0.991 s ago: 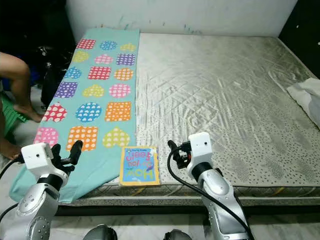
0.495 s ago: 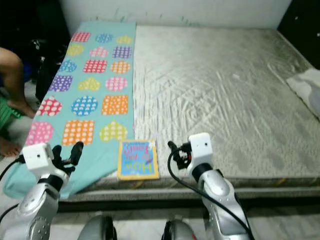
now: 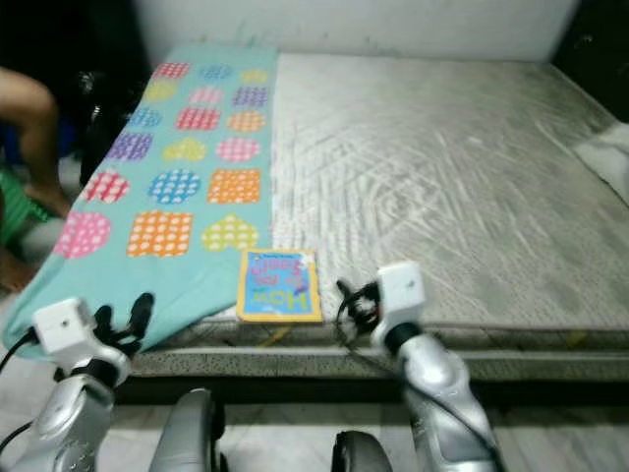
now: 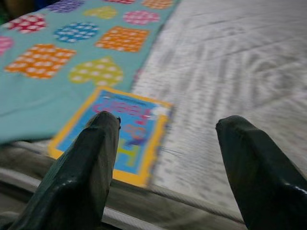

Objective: Clean up the room

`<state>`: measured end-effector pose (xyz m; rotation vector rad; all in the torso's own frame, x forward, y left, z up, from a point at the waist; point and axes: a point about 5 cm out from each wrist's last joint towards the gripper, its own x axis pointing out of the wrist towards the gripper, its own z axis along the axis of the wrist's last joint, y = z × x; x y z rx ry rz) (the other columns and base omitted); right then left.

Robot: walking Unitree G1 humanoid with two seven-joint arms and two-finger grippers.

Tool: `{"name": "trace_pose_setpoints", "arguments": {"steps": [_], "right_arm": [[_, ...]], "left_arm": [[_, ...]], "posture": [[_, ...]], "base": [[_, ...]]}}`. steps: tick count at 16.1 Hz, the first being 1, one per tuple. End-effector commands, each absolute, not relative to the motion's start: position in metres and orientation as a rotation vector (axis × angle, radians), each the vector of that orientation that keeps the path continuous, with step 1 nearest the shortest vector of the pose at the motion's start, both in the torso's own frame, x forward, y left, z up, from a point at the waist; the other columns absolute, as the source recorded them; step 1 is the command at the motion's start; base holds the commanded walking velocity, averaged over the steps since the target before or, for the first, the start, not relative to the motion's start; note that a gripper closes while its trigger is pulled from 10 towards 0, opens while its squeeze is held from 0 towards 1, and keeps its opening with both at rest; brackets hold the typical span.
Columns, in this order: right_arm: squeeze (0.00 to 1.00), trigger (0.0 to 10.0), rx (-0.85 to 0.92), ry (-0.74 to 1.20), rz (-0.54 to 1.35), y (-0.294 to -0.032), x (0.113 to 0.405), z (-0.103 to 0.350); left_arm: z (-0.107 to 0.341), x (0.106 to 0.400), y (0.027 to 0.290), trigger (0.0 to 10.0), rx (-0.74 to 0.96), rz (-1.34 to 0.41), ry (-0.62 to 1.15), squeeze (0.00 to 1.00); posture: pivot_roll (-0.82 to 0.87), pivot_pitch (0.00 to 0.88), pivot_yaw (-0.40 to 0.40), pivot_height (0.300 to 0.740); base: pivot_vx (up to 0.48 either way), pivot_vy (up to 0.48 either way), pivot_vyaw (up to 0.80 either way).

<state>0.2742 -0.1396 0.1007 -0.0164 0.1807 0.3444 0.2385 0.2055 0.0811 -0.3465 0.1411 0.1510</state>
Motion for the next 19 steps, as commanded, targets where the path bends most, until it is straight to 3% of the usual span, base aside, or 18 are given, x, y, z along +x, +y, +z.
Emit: {"name": "trace_pose_setpoints", "arguments": {"steps": [1,7,16,19], "right_arm": [[0.00,10.0,-0.024,0.166,0.337,-0.1434,0.2750,0.1047],[0.00,10.0,-0.023,0.168,0.336,-0.1435,0.2753,0.1046],[0.00,10.0,-0.013,0.169,0.336,-0.1424,0.2770,0.1047],[0.00,10.0,-0.015,0.169,0.334,-0.1428,0.2774,0.1051]], "left_arm": [[0.0902,0.2436,0.2036,10.0,-0.344,0.136,0.109,0.00],[0.0901,0.2443,0.2021,10.0,-0.354,0.130,0.117,0.00],[0.0963,0.2469,0.1991,10.0,-0.371,0.087,0.080,0.00],[0.0975,0.2476,0.1986,10.0,-0.371,0.080,0.073,0.00]], "posture": [[-0.12,0.120,-0.051,0.610],[-0.12,0.127,-0.050,0.550],[-0.12,0.142,-0.049,0.550],[-0.12,0.141,-0.048,0.550]], "base": [[0.000,0.000,0.00],[0.000,0.000,0.00],[0.000,0.000,0.00],[0.272,0.000,0.00]]}}
